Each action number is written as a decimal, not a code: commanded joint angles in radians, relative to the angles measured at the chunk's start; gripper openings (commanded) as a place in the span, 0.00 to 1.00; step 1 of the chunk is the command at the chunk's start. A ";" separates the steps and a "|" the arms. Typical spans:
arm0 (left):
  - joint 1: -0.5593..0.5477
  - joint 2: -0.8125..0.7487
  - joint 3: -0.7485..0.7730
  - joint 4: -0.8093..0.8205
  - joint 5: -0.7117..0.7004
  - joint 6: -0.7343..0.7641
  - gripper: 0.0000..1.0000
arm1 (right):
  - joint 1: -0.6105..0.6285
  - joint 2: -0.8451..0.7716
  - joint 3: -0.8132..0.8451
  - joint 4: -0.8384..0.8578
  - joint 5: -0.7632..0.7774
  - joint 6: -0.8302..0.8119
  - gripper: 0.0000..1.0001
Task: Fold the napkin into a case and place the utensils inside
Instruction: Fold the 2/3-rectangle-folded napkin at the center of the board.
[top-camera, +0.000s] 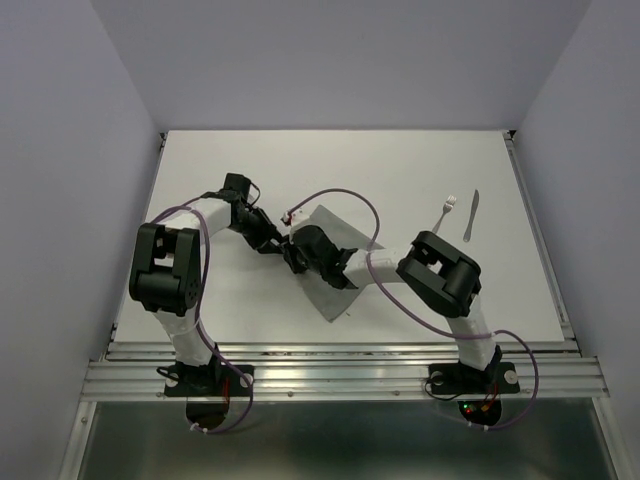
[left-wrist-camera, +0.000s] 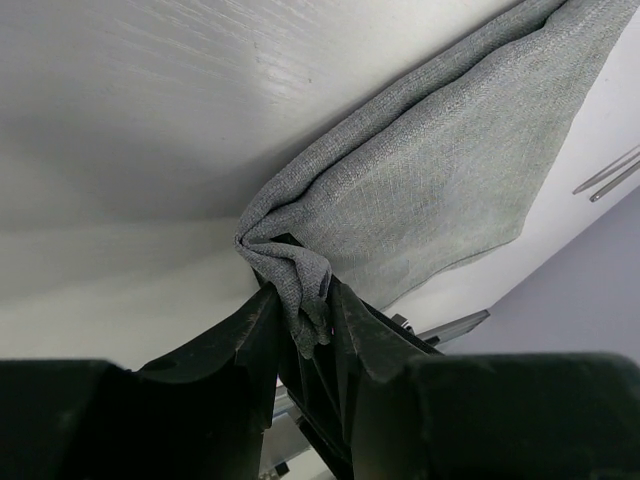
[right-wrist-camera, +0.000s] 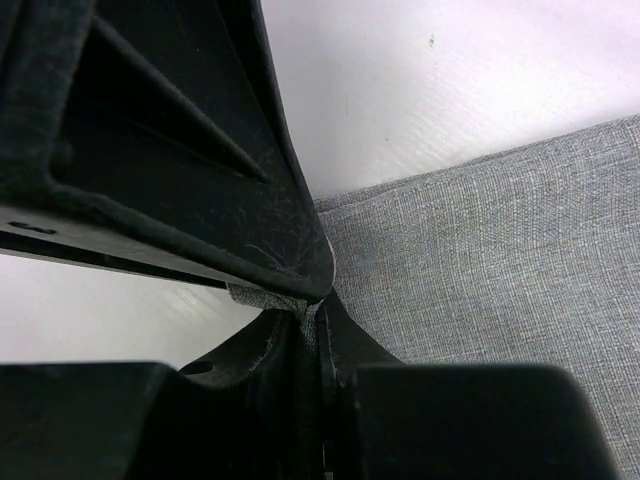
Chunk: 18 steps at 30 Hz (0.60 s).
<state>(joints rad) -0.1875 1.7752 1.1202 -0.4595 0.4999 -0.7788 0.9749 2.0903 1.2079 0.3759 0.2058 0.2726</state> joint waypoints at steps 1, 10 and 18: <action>0.003 -0.045 -0.019 0.010 0.035 0.023 0.37 | -0.019 -0.058 -0.014 0.073 -0.083 0.076 0.01; 0.010 -0.122 -0.011 0.079 0.048 0.055 0.55 | -0.093 -0.062 -0.038 0.097 -0.262 0.187 0.01; 0.037 -0.122 0.018 0.059 0.042 0.095 0.55 | -0.152 -0.039 -0.024 0.100 -0.433 0.255 0.01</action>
<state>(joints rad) -0.1688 1.6913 1.1053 -0.3946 0.5308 -0.7284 0.8478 2.0766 1.1786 0.4160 -0.1081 0.4736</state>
